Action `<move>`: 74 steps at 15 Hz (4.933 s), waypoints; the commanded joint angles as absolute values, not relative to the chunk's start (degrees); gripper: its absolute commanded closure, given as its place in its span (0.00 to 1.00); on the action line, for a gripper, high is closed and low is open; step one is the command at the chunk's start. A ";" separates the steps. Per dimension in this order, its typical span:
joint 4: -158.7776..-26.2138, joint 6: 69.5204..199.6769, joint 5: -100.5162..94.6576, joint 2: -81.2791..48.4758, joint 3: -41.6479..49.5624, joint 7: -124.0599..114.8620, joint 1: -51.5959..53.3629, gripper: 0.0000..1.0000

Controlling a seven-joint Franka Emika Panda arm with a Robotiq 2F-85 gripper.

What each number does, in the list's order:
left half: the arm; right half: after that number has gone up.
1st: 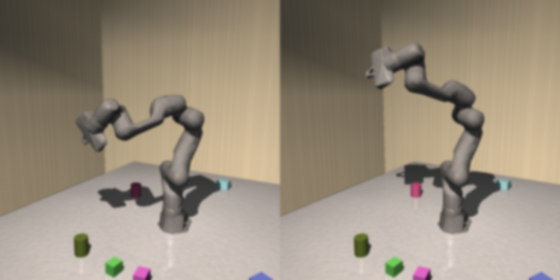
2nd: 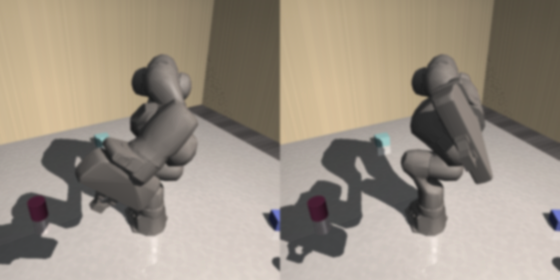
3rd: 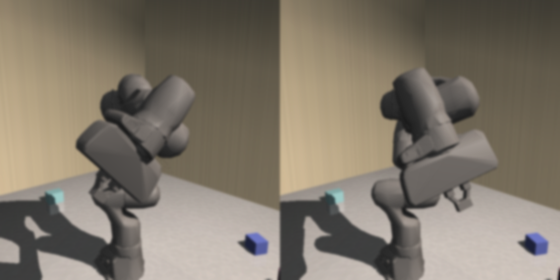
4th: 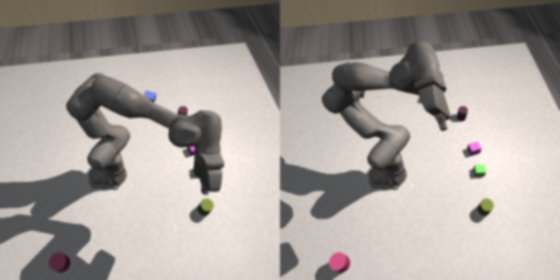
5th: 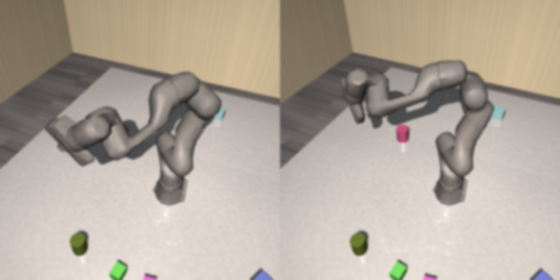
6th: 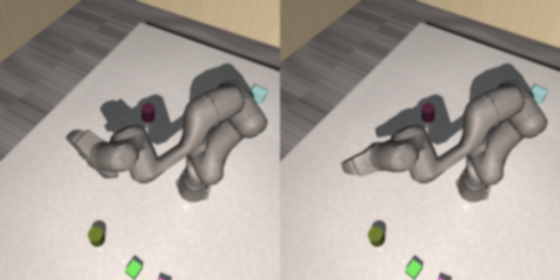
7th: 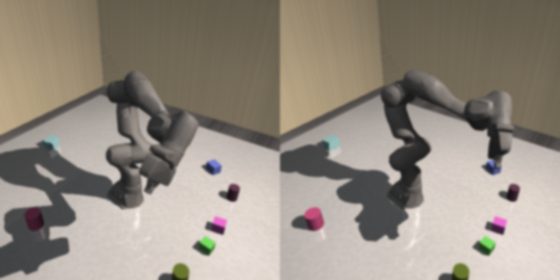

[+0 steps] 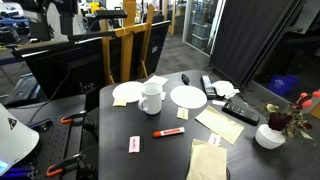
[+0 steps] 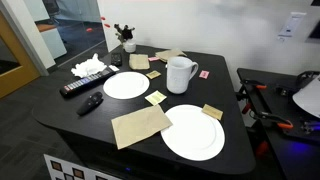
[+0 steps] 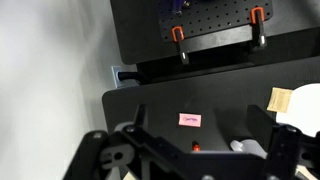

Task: Move the cup to the right

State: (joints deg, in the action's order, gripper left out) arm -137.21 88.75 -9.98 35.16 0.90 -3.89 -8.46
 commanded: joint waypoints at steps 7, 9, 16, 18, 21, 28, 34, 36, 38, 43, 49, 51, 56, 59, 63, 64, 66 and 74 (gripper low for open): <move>-137.10 88.56 -10.36 35.13 1.77 -4.38 -7.33 0.00; -137.13 90.28 -9.65 34.84 1.99 -3.77 -6.74 0.00; -138.61 106.02 -5.38 29.18 2.11 -0.63 -2.22 0.00; -138.70 110.10 -4.46 26.35 2.35 1.94 -1.14 0.00; -138.89 116.33 -3.36 22.51 2.64 5.05 -0.56 0.00; -140.31 132.49 -3.91 13.44 1.56 3.12 -1.14 0.00; -140.73 140.37 -4.37 6.11 1.03 2.57 -1.06 0.00; -140.60 142.42 -4.25 4.10 0.99 2.76 -1.01 0.00; -140.34 144.20 -4.02 2.16 1.05 3.02 -1.00 0.00; -139.69 146.46 -3.47 -1.63 1.24 3.42 -1.19 0.00; -138.36 146.62 -3.13 -5.25 1.32 3.46 -1.35 0.00; -138.03 146.60 -2.94 -6.27 1.28 3.64 -1.39 0.00; -136.91 146.53 -2.14 -8.77 1.20 4.00 -1.64 0.00; -137.59 145.70 -3.18 -8.17 1.27 3.12 -1.30 0.00; -137.25 145.63 -3.95 -8.05 1.40 2.44 -1.13 0.00; -137.13 145.45 -4.04 -8.09 1.41 2.46 -1.11 0.00; -136.88 145.34 -3.69 -8.39 1.34 2.82 -1.17 0.00; -135.71 144.85 -3.84 -10.50 1.17 2.89 -0.92 0.33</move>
State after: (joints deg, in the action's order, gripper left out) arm -137.10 145.81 -3.41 -9.36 1.26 3.11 -1.12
